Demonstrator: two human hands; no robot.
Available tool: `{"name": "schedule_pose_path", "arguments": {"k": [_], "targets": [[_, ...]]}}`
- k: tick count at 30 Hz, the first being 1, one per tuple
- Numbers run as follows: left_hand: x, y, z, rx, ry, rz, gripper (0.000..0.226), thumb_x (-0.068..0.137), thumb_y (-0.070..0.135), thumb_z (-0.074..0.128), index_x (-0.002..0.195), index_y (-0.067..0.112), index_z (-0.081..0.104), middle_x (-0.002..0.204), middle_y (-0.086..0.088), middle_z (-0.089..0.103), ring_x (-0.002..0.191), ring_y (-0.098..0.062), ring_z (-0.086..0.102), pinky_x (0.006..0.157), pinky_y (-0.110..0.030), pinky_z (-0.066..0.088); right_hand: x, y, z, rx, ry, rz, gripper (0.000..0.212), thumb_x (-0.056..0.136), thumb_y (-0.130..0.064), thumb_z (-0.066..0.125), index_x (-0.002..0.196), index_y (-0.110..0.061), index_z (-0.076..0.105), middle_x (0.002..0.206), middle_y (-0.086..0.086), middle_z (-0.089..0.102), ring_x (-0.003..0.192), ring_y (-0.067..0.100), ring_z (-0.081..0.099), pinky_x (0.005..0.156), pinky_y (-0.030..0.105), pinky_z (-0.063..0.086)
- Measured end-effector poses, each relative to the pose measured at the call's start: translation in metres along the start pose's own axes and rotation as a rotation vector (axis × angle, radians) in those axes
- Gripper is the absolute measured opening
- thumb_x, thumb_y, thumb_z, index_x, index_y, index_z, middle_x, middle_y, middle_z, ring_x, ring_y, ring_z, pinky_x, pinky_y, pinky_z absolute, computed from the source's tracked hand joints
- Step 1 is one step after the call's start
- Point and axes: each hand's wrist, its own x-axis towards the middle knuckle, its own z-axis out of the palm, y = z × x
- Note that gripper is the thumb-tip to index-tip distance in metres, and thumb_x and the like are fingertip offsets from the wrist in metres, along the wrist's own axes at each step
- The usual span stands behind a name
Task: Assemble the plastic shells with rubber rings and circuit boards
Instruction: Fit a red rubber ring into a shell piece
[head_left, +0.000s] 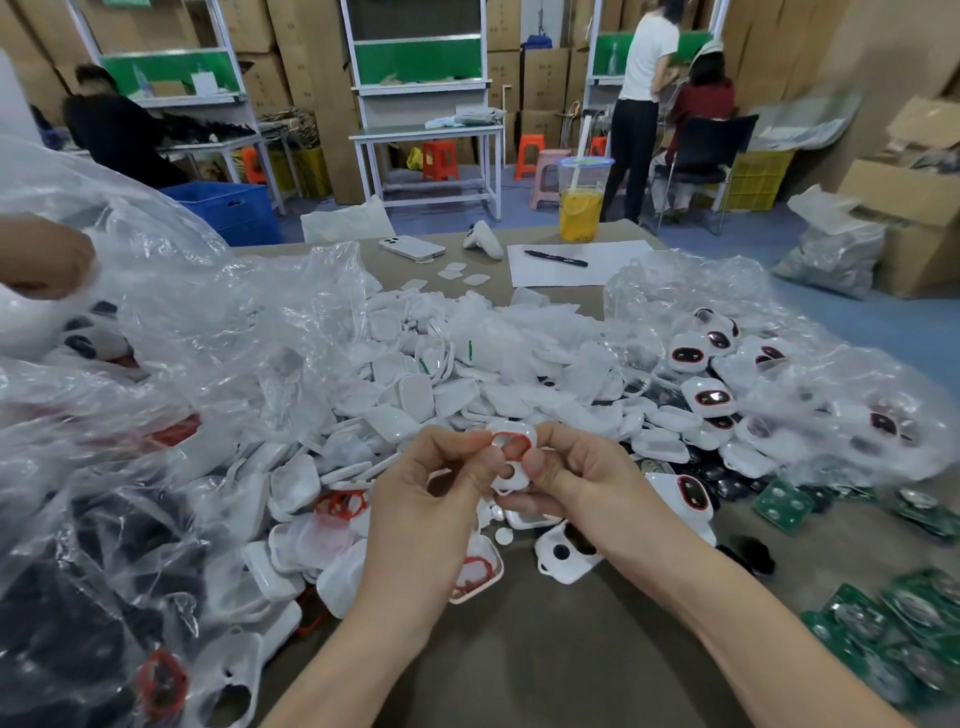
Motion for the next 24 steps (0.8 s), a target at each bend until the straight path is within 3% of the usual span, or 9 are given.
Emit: {"name": "schedule_pose_path", "arguments": {"k": [3, 8, 11, 16, 20, 24], "targets": [[0.0017, -0.0007, -0.0022, 0.052, -0.004, 0.004, 0.009, 0.085, 0.017, 0.076, 0.082, 0.018, 0.067, 0.080, 0.010, 0.075, 0.074, 0.001, 0.067, 0.067, -0.008, 0.046, -0.0001, -0.0002, 0.0002, -0.049, -0.010, -0.017, 0.015, 0.093, -0.022, 0.059, 0.098, -0.014, 0.071, 0.096, 0.004, 0.077, 0.095, 0.024, 0.075, 0.080, 0.023, 0.058], [0.0042, 0.0022, -0.0064, 0.091, -0.057, -0.069, 0.018, 0.089, 0.015, 0.072, 0.101, 0.027, 0.072, 0.084, 0.008, 0.074, 0.082, -0.006, 0.070, 0.072, -0.014, 0.051, -0.0020, -0.0044, 0.0052, -0.091, -0.028, -0.047, 0.019, 0.088, -0.029, 0.058, 0.083, -0.038, 0.075, 0.092, -0.003, 0.077, 0.094, 0.018, 0.075, 0.081, 0.024, 0.057], [0.0038, 0.0054, -0.0069, 0.130, -0.094, -0.047, 0.014, 0.091, 0.015, 0.070, 0.100, 0.024, 0.076, 0.090, 0.005, 0.077, 0.086, -0.008, 0.072, 0.076, -0.016, 0.054, -0.0020, -0.0052, 0.0056, -0.115, -0.029, -0.063, 0.020, 0.089, -0.030, 0.058, 0.084, -0.039, 0.074, 0.088, -0.003, 0.076, 0.091, 0.016, 0.075, 0.079, 0.022, 0.057], [0.0017, 0.0065, -0.0048, 0.144, -0.063, -0.006, 0.008, 0.092, 0.013, 0.069, 0.091, 0.021, 0.072, 0.083, 0.009, 0.075, 0.077, -0.001, 0.068, 0.069, -0.010, 0.048, -0.0026, -0.0025, 0.0059, -0.144, -0.031, -0.067, 0.026, 0.097, -0.024, 0.057, 0.085, -0.039, 0.073, 0.088, -0.001, 0.075, 0.092, 0.017, 0.073, 0.082, 0.024, 0.057], [-0.0015, 0.0074, -0.0017, 0.172, -0.038, 0.044, 0.011, 0.094, 0.013, 0.067, 0.089, 0.023, 0.070, 0.080, 0.012, 0.073, 0.075, 0.001, 0.066, 0.069, -0.007, 0.046, -0.0028, 0.0000, 0.0046, -0.198, -0.015, -0.064, 0.022, 0.102, -0.023, 0.055, 0.094, -0.034, 0.072, 0.094, 0.001, 0.075, 0.095, 0.016, 0.073, 0.088, 0.035, 0.058], [-0.0025, 0.0061, -0.0008, 0.188, -0.015, 0.050, 0.008, 0.096, 0.020, 0.065, 0.093, 0.026, 0.069, 0.087, 0.014, 0.073, 0.082, -0.001, 0.067, 0.072, -0.008, 0.047, -0.0042, -0.0024, 0.0065, -0.183, -0.023, -0.090, 0.016, 0.099, -0.029, 0.058, 0.101, -0.036, 0.072, 0.097, -0.002, 0.075, 0.099, 0.014, 0.072, 0.084, 0.026, 0.058]]}}
